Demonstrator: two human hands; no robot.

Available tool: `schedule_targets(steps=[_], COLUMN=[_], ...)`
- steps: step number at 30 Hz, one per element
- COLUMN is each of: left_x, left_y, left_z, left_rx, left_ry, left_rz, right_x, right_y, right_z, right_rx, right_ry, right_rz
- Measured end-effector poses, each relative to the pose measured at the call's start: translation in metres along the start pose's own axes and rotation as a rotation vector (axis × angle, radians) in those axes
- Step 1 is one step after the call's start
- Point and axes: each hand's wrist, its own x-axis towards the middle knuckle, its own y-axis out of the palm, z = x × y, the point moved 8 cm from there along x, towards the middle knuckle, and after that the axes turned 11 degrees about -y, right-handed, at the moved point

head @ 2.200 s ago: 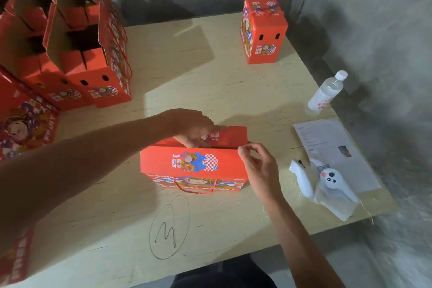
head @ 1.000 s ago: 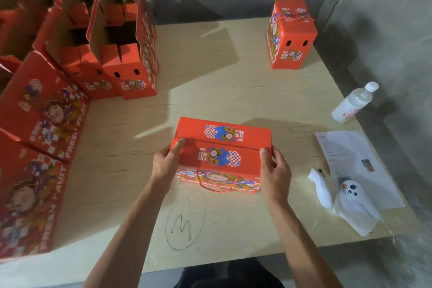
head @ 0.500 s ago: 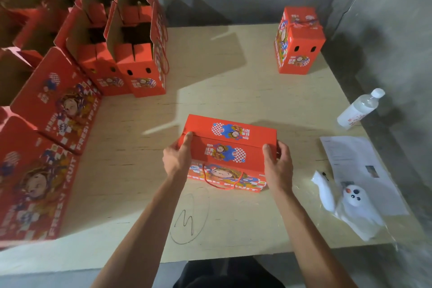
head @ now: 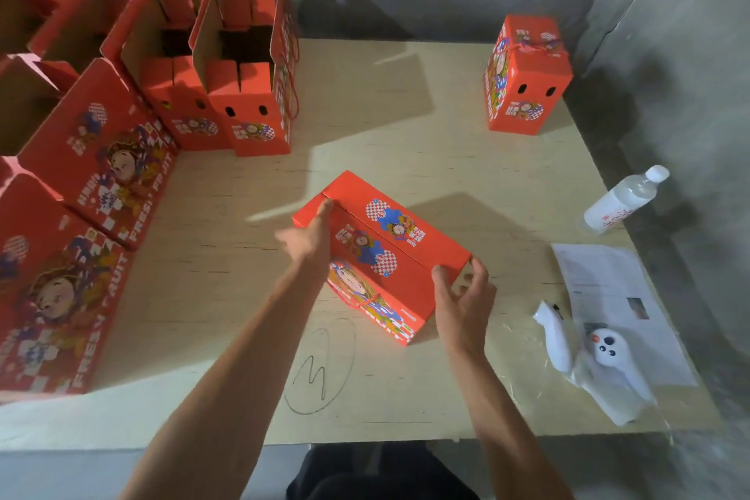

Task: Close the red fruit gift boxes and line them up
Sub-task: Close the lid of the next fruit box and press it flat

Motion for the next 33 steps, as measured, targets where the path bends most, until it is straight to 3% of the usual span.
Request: schedule_targets(steps=[2,6,10,13,17,22,24,27,29,31,33], left_x=[-0.016,-0.052,-0.045,-0.034,-0.017,-0.024,-0.036,-0.062,-0.080,-0.099,-0.117], left_y=[0.010,0.026,0.039,0.046,0.030,0.017,0.008,0.003,0.006,0.019,0.037], left_z=[0.034,0.076,0.054,0.021,-0.006,-0.008,-0.013,-0.030,-0.045,-0.064,-0.082], left_rx=[0.038,0.021,0.033,0.157,0.288,0.456,0.546,0.642,0.578,0.412,0.277], left_ry=[-0.046,0.132,0.215,0.215,0.224,0.246,0.364,0.599,0.666,0.604,0.523], left_rz=[0.055,0.200,0.323,0.418,0.319,0.166,0.059,0.023,0.095,0.277,0.458], right_x=[0.013,0.029,0.017,-0.001,0.004,0.038,0.050,0.065,0.075,0.084,0.082], right_y=[-0.001,0.014,0.011,0.016,0.032,0.059,0.071,0.081,0.083,0.087,0.097], right_z=[-0.009,-0.016,-0.010,-0.001,0.007,0.012,0.021,0.035,0.052,0.080,0.116], right_rx=[-0.048,0.104,0.121,-0.013,-0.090,0.216,0.290,0.349,0.320,0.281,0.352], right_ry=[0.012,0.063,-0.002,-0.024,0.055,0.252,0.288,0.352,0.294,0.138,0.026], right_rz=[0.046,0.172,0.069,0.014,0.166,0.426,0.483,0.474,0.449,0.419,0.505])
